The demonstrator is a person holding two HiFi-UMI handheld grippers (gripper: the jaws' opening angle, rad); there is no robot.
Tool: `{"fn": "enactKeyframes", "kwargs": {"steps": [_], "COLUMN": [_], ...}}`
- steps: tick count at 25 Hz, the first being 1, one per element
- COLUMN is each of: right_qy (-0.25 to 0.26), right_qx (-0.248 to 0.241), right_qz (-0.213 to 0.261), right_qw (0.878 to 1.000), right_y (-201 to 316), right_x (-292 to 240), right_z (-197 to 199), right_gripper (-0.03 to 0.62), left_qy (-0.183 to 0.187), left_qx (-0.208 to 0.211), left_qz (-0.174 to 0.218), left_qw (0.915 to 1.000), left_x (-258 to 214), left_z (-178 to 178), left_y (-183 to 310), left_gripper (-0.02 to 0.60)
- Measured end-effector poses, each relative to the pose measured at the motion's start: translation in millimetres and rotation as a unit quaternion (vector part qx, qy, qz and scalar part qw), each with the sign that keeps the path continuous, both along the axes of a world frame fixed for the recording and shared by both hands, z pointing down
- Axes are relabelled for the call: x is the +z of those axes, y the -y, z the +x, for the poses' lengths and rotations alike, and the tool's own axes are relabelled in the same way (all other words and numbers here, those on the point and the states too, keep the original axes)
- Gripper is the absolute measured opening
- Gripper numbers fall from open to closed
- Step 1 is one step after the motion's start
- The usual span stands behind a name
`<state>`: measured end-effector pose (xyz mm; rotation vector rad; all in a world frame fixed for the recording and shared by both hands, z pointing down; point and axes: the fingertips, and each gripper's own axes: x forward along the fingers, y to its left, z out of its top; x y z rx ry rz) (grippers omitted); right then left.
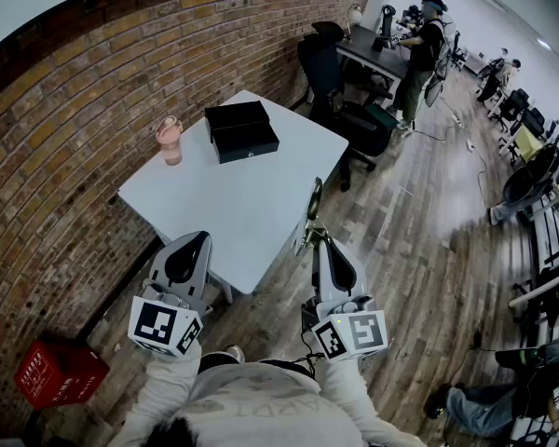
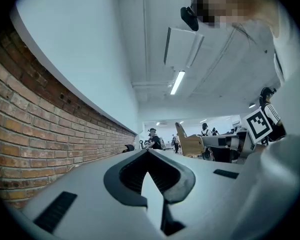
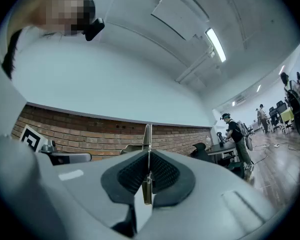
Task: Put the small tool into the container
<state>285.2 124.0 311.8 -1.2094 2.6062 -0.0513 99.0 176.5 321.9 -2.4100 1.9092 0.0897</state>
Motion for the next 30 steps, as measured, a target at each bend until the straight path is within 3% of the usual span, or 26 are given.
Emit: {"fn": "enactKeyframes", "kwargs": {"steps": [30], "right_qy": [0.016], "right_qx": [0.033], "right_qz": [-0.021], "right_qw": [0.999], "right_y": [12.3], "right_x": [16.2], "right_z": [-16.2], "right_gripper": [0.020], "left_qy": [-0.011], "left_qx": [0.028], "left_qz": [-0.010], "left_qw": [0.9995], "left_x": [18.0], "left_z": [-22.7], "left_y": [19.6], "left_gripper": [0.005]}}
